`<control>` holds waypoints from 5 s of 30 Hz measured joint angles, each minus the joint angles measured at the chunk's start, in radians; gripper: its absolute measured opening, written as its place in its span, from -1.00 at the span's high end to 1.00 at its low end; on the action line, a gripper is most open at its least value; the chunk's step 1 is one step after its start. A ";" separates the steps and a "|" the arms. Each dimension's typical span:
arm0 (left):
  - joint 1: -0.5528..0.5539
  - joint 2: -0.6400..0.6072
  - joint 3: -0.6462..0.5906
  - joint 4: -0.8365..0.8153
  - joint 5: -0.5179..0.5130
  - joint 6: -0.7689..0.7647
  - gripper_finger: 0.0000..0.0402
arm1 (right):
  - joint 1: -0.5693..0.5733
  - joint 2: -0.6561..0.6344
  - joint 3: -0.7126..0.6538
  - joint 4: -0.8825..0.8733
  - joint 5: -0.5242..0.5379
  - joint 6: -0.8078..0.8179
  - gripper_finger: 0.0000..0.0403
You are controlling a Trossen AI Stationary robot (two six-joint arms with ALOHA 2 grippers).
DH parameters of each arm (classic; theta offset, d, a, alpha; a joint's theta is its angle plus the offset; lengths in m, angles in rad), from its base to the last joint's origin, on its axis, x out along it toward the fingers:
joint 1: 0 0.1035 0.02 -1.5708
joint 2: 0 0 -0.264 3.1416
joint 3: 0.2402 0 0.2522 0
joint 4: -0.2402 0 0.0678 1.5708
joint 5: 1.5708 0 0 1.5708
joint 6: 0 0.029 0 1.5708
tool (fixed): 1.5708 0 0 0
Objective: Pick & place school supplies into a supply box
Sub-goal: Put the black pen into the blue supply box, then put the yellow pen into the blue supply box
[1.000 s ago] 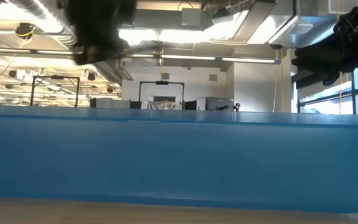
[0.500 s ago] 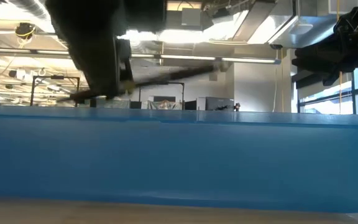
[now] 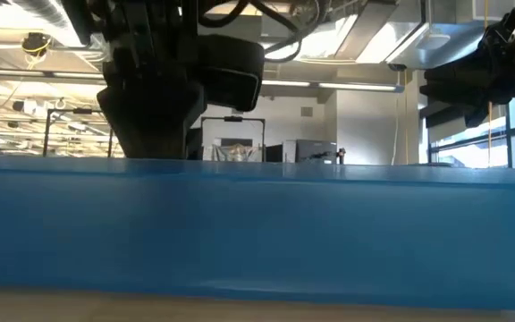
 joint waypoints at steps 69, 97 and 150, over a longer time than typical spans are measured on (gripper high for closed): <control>0.387 -1.008 -0.714 0.240 -0.305 0.141 0.61 | -0.270 0.855 0.003 -0.006 -0.069 0.431 0.25; 0.387 -1.008 -0.713 0.239 -0.315 0.149 0.63 | -0.271 0.960 0.006 -0.006 -0.122 0.342 0.66; 0.387 -1.008 -0.713 0.134 -0.315 0.219 0.63 | -0.269 0.964 -0.002 0.452 -0.216 0.245 0.66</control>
